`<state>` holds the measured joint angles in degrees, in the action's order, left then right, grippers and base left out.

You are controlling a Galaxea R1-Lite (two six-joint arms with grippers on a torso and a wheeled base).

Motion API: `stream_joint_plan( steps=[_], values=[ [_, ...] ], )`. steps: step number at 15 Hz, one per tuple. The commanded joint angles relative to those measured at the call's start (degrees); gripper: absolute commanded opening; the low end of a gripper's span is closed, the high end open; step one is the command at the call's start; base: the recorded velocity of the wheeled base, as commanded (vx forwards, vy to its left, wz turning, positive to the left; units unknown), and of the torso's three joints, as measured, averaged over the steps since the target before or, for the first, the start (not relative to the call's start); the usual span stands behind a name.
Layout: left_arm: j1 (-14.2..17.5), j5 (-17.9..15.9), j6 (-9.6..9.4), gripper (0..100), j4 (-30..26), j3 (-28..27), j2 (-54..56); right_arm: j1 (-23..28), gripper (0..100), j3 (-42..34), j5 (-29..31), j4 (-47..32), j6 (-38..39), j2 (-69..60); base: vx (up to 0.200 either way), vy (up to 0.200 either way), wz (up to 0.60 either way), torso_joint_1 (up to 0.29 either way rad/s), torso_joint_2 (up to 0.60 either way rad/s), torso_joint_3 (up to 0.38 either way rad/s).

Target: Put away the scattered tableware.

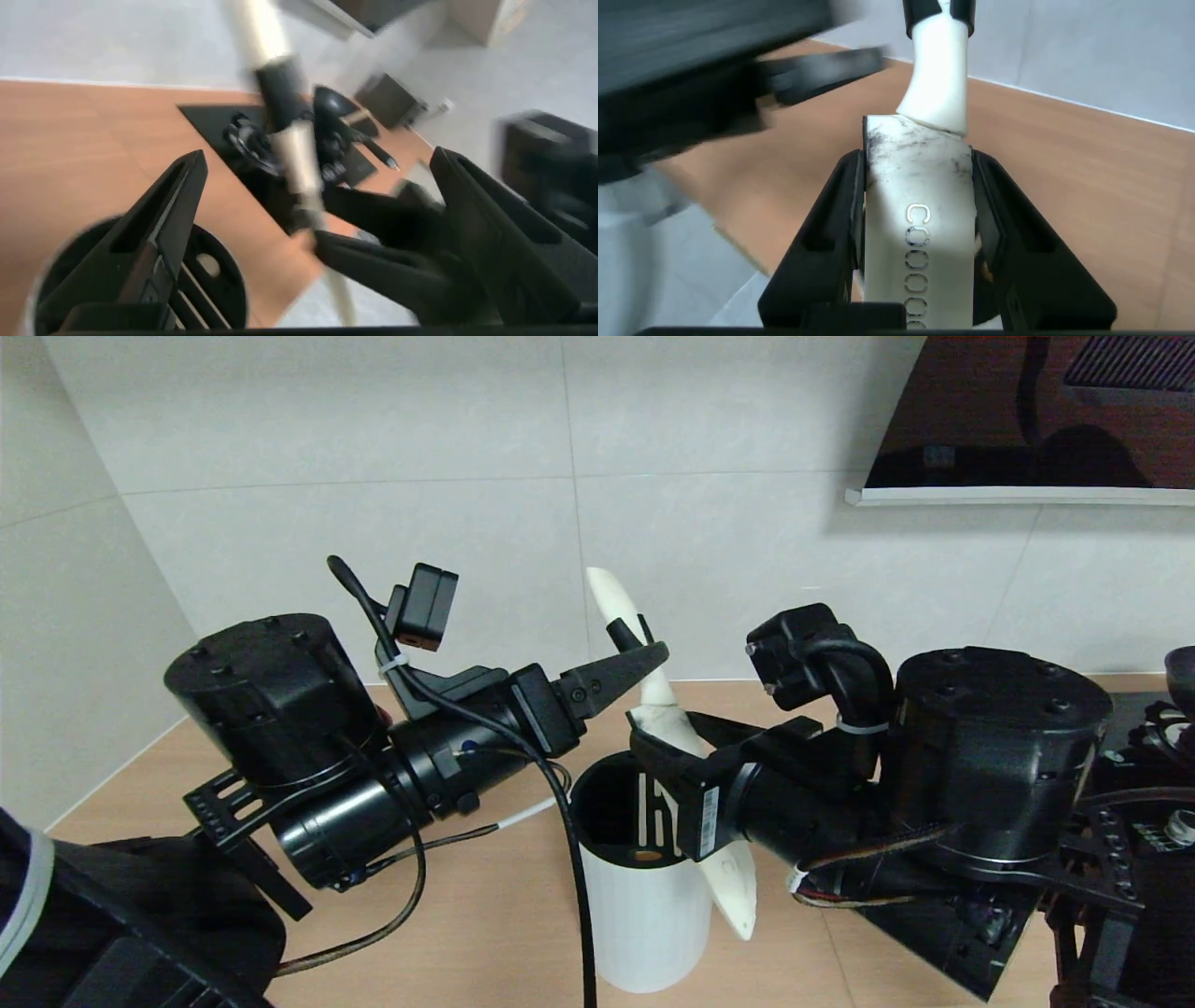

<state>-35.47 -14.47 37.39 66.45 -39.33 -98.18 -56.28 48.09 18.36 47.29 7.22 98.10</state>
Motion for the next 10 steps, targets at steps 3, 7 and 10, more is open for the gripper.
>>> stream_joint_plan(
  steps=[3,7,10],
  values=[
    [0.1,0.0,-0.04,100,0.1,-0.1,-0.1,-1.1,0,-0.9,-0.3,0.0,0.0,0.6,0.000,0.000,0.00,0.000,0.00,0.000],
    [0.1,-0.1,0.05,100,0.1,0.0,-0.2,-2.0,0,-1.0,-0.3,0.3,0.0,1.0,0.000,0.000,0.00,0.000,0.00,0.000],
    [0.1,-0.1,-0.04,100,0.1,0.0,-0.5,-2.1,0,-1.1,-0.2,0.3,0.0,1.1,0.000,0.000,0.00,0.000,0.00,0.000]
  ],
)
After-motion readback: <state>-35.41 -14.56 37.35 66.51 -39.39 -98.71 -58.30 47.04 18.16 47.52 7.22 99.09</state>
